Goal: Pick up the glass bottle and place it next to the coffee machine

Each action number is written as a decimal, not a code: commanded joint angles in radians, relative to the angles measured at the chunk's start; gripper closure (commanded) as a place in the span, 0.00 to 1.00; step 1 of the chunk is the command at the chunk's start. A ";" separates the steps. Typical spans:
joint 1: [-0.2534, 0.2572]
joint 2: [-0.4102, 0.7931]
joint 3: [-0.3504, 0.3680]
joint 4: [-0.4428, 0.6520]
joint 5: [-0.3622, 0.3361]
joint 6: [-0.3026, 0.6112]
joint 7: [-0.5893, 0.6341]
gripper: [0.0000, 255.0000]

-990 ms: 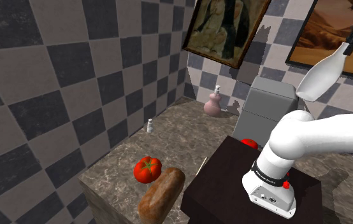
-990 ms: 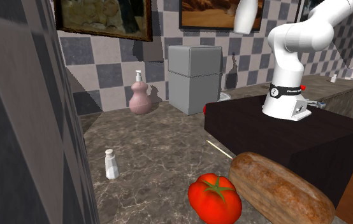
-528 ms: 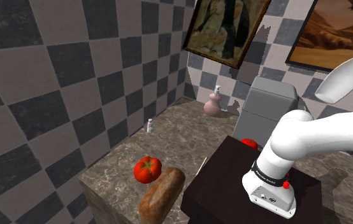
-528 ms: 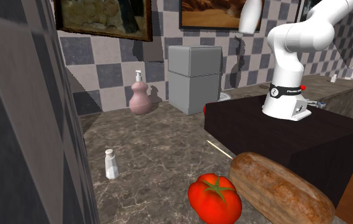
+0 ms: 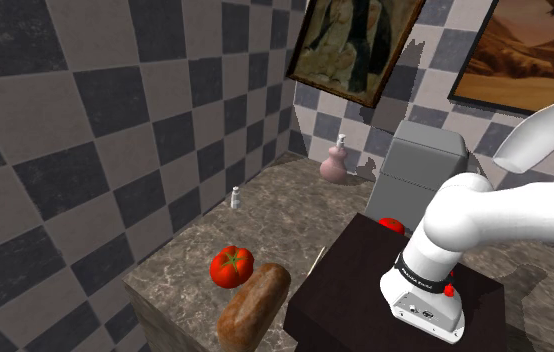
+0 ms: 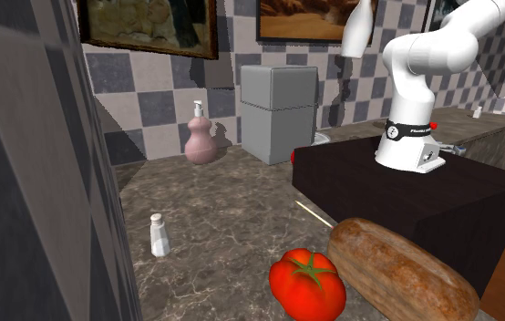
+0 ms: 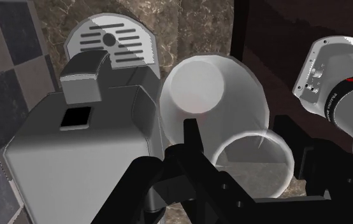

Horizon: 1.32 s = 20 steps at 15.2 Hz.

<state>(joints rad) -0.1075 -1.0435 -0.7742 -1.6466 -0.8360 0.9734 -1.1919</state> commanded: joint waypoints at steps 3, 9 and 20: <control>-0.021 -0.047 -0.004 -0.080 -0.010 0.032 0.020 1.00; -0.049 -0.111 -0.019 -0.187 -0.031 0.077 0.043 1.00; -0.096 -0.216 -0.064 -0.361 -0.081 0.153 0.075 1.00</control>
<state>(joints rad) -0.1981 -1.2483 -0.8333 -1.9879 -0.9115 1.1174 -1.1215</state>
